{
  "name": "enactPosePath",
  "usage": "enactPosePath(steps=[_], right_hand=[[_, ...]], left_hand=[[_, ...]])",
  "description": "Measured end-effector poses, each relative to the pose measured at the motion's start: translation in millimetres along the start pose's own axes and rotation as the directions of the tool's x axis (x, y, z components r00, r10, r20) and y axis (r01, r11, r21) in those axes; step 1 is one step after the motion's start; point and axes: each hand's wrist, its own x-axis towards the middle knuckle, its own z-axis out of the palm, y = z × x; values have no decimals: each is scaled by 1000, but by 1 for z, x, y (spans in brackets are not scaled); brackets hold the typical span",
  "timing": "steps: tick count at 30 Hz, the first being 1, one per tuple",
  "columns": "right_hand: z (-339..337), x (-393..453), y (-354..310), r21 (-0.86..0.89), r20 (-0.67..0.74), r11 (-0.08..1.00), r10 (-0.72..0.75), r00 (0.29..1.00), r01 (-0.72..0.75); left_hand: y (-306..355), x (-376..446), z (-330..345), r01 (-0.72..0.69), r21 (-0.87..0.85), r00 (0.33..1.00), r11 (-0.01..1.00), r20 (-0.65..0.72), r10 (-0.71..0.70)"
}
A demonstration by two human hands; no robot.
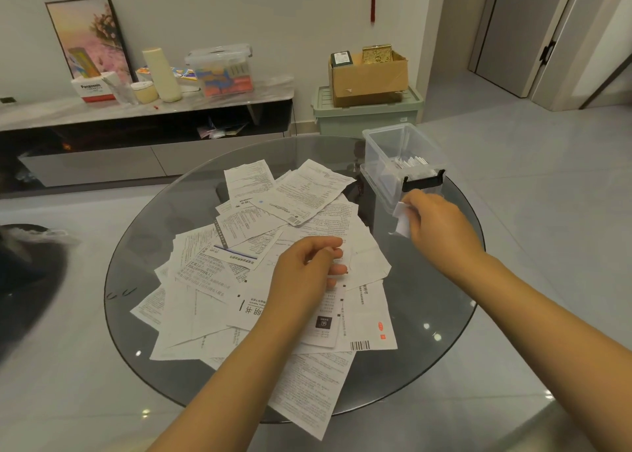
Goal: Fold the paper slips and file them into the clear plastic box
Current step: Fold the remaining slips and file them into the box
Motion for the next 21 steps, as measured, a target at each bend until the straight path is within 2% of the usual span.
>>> enactPosePath(steps=[4,9,16,21], right_hand=[[7,-2,4,8,94,1000,-28,995,27],[14,-1,8,106,81,994,13,997,-22],[25,-8,19,-81,184,994,-57,981,73],[13,-10,20,-3,137,998,65,988,-65]], left_hand=[[1,-1,2,6,5,1000,1000,12,-6],[2,-1,2,14,6,1000,1000,17,-14],[2,-1,-1,20,16,1000,1000,12,-20],[2,-3,0,24,26,999,999,31,-25]])
